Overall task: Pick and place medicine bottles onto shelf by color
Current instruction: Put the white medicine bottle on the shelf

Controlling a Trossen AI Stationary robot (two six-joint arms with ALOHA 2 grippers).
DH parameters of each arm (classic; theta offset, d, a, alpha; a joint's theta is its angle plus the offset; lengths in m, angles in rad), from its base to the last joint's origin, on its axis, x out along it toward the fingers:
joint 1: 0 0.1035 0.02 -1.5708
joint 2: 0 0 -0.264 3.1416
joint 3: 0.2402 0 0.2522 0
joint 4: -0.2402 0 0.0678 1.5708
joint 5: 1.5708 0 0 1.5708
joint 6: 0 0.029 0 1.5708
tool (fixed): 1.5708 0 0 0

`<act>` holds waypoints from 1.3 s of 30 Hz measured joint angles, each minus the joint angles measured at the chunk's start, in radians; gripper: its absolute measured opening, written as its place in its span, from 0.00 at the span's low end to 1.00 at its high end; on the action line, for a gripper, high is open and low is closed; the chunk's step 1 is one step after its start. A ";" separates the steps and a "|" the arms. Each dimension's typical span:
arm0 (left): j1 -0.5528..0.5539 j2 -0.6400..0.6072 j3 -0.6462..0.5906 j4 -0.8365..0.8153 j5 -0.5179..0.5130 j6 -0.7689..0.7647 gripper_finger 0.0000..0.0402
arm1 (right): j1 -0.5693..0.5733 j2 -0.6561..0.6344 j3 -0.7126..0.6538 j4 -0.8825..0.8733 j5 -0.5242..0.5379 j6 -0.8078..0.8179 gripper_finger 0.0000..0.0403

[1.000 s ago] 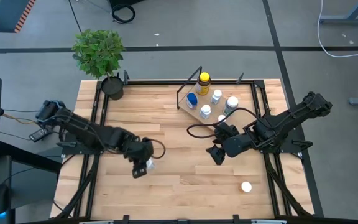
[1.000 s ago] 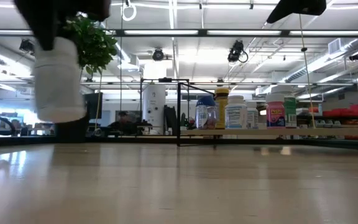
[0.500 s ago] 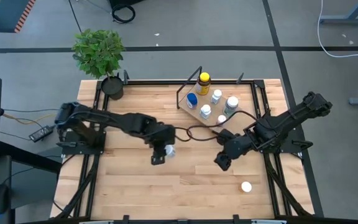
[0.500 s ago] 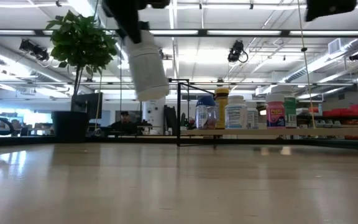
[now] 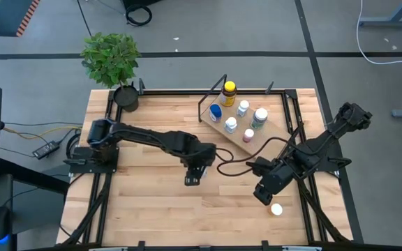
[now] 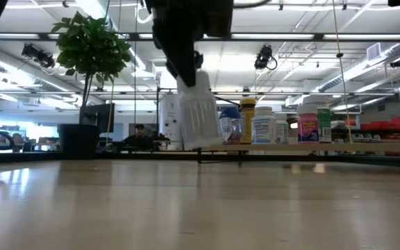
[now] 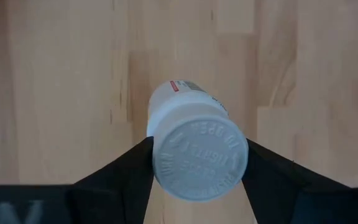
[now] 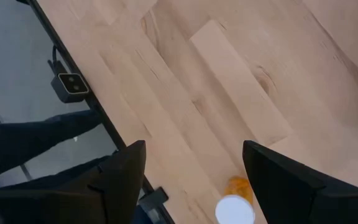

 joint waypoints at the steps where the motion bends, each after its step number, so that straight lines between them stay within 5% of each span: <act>1: 0.000 0.015 0.002 -0.002 0.001 -0.001 0.56 | 0.002 0.000 0.000 0.000 0.000 0.000 0.68; 14: 0.007 0.096 0.002 0.039 0.003 -0.024 0.54 | 0.005 0.000 0.000 -0.004 0.008 0.000 0.68; 24: 0.006 0.097 0.002 0.049 0.000 -0.039 0.72 | 0.004 0.000 0.000 -0.004 0.054 0.000 0.68; 33: 0.007 0.093 0.154 -0.149 0.000 -0.023 0.87 | 0.004 0.000 0.000 0.014 0.158 0.004 0.68; 39: 0.006 0.079 0.222 -0.287 -0.030 0.020 0.88 | -0.021 0.000 0.000 0.048 0.190 -0.138 0.68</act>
